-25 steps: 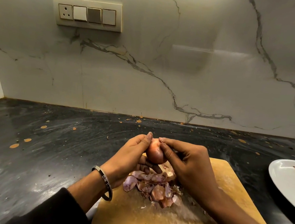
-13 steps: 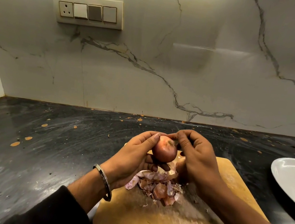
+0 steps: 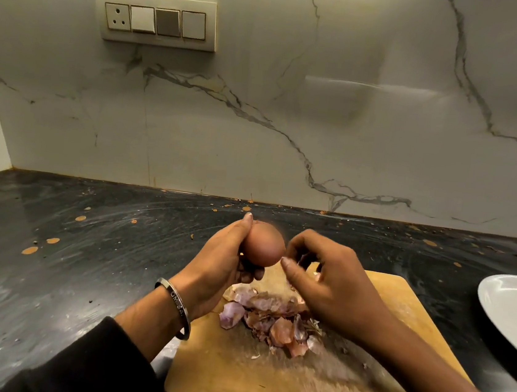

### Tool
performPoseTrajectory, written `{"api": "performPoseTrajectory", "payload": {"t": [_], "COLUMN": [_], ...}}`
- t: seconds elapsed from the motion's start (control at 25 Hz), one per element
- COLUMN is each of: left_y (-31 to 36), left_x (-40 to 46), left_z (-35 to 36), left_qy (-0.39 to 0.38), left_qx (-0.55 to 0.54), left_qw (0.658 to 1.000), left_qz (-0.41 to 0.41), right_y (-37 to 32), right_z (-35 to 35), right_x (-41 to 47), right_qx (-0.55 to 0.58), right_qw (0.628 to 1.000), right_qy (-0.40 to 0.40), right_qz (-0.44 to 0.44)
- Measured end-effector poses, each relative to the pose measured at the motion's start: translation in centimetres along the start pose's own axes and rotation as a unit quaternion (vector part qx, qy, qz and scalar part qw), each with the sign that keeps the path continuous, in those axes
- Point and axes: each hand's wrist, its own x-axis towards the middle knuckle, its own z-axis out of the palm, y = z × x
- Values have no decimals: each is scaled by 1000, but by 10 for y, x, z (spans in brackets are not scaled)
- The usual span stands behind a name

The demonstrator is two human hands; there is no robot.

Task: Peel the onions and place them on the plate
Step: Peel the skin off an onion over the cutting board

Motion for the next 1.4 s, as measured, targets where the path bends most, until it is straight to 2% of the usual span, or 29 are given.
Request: {"api": "performPoseTrajectory", "payload": {"t": [0.08, 0.24, 0.36, 0.52, 0.64, 0.8, 1.0, 1.08, 1.24, 1.4], "left_y": [-1, -5, -6, -8, -9, -8, -3, -5, -3, -4], "left_x": [-1, -4, -5, -9, -11, -12, -12, -11, -7, -2], "left_z": [2, 8, 8, 12, 13, 12, 9, 9, 6, 3], "left_qy": [-12, -73, -86, -83, -98, -149, -168, -170, -154, -109], "left_qx": [3, -23, -27, 13, 52, 80, 5, 11, 4, -4], "left_qw": [1000, 997, 996, 996, 994, 985, 986, 985, 988, 994], "left_qz": [-1, 15, 18, 11, 11, 34, 14, 17, 24, 16], "right_y": [-2, -4, -2, -3, -2, 0, 2, 1, 4, -3], "right_z": [0, 6, 7, 12, 13, 12, 9, 11, 10, 6], "right_x": [-1, -1, -2, -5, -3, -1, 2, 1, 2, -1], "right_qx": [71, 143, 175, 38, -67, -94, 14, 56, 184, 172], "right_qw": [996, 981, 973, 990, 987, 987, 991, 989, 969, 983], "right_qy": [48, 73, 105, 135, 146, 132, 127, 126, 87, 41], "right_qz": [33, 105, 109, 30, -5, -3, 44, 57, 140, 54]}}
